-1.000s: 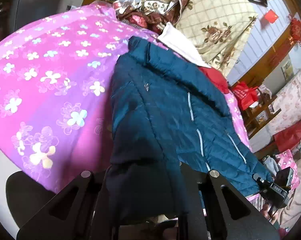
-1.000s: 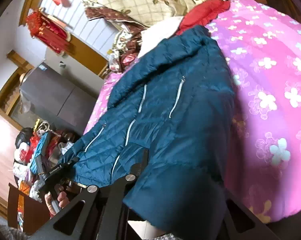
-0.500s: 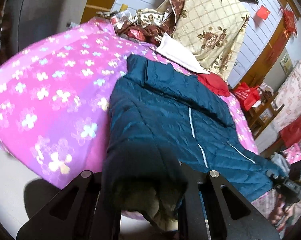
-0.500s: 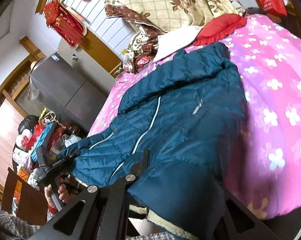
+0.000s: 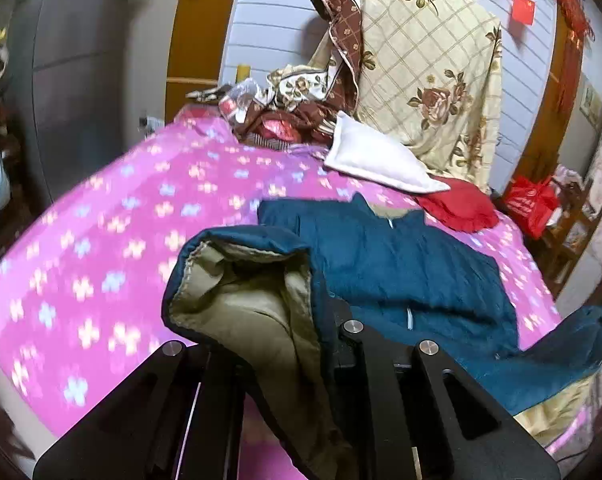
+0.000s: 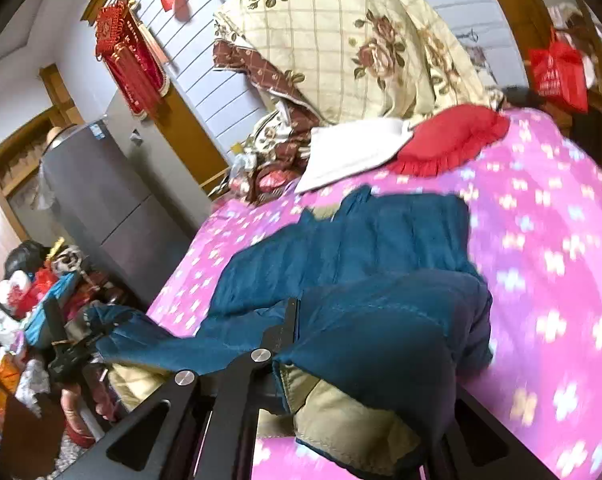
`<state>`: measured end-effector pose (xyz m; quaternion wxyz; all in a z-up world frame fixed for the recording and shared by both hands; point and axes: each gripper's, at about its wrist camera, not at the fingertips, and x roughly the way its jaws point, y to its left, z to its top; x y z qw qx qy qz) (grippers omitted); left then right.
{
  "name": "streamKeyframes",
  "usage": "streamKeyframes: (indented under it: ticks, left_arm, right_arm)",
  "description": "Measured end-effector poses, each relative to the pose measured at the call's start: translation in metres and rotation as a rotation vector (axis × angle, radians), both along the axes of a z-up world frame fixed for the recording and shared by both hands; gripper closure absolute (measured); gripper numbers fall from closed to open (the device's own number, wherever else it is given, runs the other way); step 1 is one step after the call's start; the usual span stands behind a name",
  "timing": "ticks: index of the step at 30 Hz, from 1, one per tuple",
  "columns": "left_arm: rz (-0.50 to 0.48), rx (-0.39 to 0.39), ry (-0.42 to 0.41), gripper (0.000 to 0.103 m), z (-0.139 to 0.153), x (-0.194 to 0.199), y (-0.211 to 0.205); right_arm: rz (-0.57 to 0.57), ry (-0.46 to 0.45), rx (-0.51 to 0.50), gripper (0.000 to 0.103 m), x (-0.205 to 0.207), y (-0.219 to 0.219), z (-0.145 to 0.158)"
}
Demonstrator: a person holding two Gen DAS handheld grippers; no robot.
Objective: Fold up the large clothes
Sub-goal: 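Lay the folded hem down near the collar with both tools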
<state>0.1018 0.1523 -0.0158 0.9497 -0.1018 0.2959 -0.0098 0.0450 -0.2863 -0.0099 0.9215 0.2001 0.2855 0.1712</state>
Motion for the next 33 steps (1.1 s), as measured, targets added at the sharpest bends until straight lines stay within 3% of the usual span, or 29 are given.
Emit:
streamKeyframes:
  ticks: [7,15,22,33]
  left_arm:
    - [0.043,0.087,0.022,0.093,0.009,0.086,-0.009]
    - [0.101,0.145,0.106,0.093,-0.008,0.175,-0.021]
    - [0.124,0.272,0.134,0.093,-0.029,0.23,-0.046]
    - [0.162,0.347,0.215,0.091,-0.087,0.306,-0.068]
  right_arm:
    - [-0.063,0.0,-0.058,0.095,0.072,0.003,0.018]
    - [-0.136,0.03,-0.091,0.095,0.147,-0.007,0.013]
    - [-0.177,0.072,-0.122,0.095,0.206,-0.013,-0.004]
    - [-0.243,0.189,-0.129,0.095,0.278,-0.024,-0.071]
